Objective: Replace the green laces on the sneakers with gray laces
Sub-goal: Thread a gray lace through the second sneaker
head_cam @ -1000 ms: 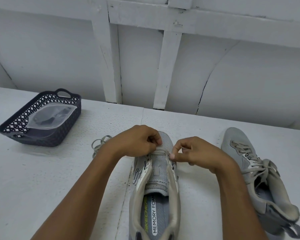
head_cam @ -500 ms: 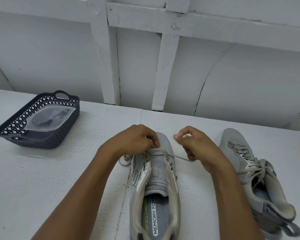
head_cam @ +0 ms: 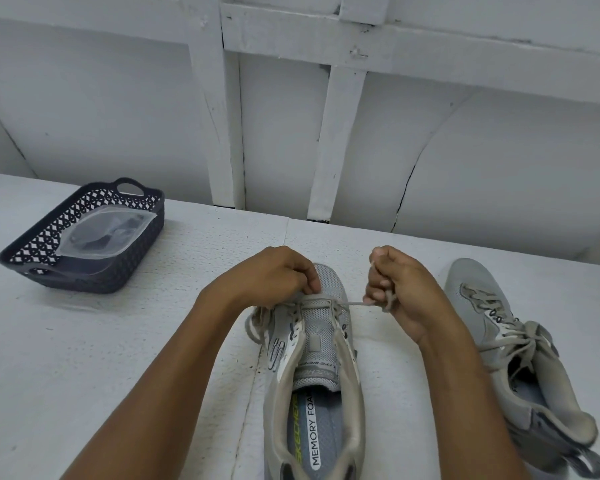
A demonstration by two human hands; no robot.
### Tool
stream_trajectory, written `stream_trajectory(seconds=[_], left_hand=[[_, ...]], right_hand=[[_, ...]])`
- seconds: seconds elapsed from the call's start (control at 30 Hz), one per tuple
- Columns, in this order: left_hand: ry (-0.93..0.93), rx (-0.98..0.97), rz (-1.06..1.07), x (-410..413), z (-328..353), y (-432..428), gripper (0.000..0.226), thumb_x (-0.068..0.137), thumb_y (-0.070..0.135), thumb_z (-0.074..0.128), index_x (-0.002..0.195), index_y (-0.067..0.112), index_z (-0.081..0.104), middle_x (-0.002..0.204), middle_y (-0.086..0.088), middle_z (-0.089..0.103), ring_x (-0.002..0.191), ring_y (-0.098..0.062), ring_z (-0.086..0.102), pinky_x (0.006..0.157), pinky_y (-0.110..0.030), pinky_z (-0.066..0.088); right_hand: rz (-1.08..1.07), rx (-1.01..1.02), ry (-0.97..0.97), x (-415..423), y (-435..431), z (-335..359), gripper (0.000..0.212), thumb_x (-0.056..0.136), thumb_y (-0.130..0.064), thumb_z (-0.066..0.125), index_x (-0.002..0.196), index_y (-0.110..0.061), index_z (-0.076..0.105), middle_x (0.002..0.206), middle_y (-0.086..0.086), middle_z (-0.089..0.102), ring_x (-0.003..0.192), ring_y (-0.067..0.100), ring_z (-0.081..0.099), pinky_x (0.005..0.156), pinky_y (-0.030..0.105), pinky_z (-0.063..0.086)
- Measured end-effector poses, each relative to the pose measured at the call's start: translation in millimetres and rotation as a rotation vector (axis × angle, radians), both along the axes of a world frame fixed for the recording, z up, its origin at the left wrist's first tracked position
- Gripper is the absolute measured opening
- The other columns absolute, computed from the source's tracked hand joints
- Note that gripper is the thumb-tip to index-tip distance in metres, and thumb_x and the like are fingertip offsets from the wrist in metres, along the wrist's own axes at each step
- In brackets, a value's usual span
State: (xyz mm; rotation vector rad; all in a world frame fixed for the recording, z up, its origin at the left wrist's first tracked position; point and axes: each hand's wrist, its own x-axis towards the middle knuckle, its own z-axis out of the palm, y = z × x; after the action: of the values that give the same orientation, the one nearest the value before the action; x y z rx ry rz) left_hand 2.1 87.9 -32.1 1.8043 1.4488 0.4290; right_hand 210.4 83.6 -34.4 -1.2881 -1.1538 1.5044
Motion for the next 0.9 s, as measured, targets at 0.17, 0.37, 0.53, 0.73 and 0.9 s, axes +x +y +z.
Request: stream_trajectory(seconds=[0.17, 0.37, 0.53, 0.73, 0.9], left_hand=[[0.018, 0.014, -0.007, -1, -1, 1, 0.037, 0.088, 0.003, 0.047, 0.092, 0.023, 0.078, 0.089, 0.015, 0.074, 0.088, -0.008, 0.066, 0.074, -0.026, 0.052], [0.007, 0.009, -0.006, -1, -2, 1, 0.037, 0.088, 0.004, 0.047, 0.092, 0.024, 0.078, 0.087, 0.017, 0.073, 0.078, 0.002, 0.062, 0.064, -0.015, 0.045], [0.009, 0.008, -0.002, -1, -2, 2, 0.037, 0.088, 0.004, 0.048, 0.091, 0.024, 0.078, 0.09, 0.015, 0.074, 0.084, 0.005, 0.062, 0.068, -0.014, 0.042], [-0.051, -0.022, 0.009, -2, -2, 1, 0.036, 0.089, 0.005, 0.048, 0.087, 0.023, 0.079, 0.085, 0.015, 0.074, 0.085, 0.0, 0.066, 0.076, -0.02, 0.049], [-0.009, -0.012, -0.03, -4, 0, 0, 0.025, 0.093, 0.015, 0.054, 0.092, 0.026, 0.077, 0.08, 0.018, 0.071, 0.077, -0.004, 0.065, 0.076, -0.031, 0.053]], right_hand=[[0.361, 0.061, -0.598, 1, -3, -9, 0.028, 0.085, -0.039, 0.075, 0.076, -0.015, 0.065, 0.056, -0.007, 0.052, 0.045, 0.005, 0.037, 0.05, 0.023, 0.037], [0.406, 0.148, -0.539, 3, -4, -7, 0.02, 0.096, -0.017, 0.062, 0.076, -0.016, 0.065, 0.061, -0.014, 0.058, 0.059, 0.001, 0.05, 0.06, 0.016, 0.038], [0.209, 0.042, 0.018, 3, -2, -5, 0.029, 0.105, -0.011, 0.038, 0.079, -0.009, 0.051, 0.087, 0.012, 0.074, 0.082, 0.028, 0.069, 0.078, 0.041, 0.051], [0.079, 0.002, -0.128, -2, 3, -12, 0.027, 0.104, -0.021, 0.047, 0.078, -0.015, 0.045, 0.05, -0.007, 0.035, 0.052, 0.017, 0.036, 0.056, 0.029, 0.042], [0.355, 0.106, -0.534, -3, -1, -16, 0.019, 0.085, -0.033, 0.076, 0.087, -0.018, 0.065, 0.063, -0.013, 0.062, 0.061, 0.005, 0.053, 0.061, 0.025, 0.042]])
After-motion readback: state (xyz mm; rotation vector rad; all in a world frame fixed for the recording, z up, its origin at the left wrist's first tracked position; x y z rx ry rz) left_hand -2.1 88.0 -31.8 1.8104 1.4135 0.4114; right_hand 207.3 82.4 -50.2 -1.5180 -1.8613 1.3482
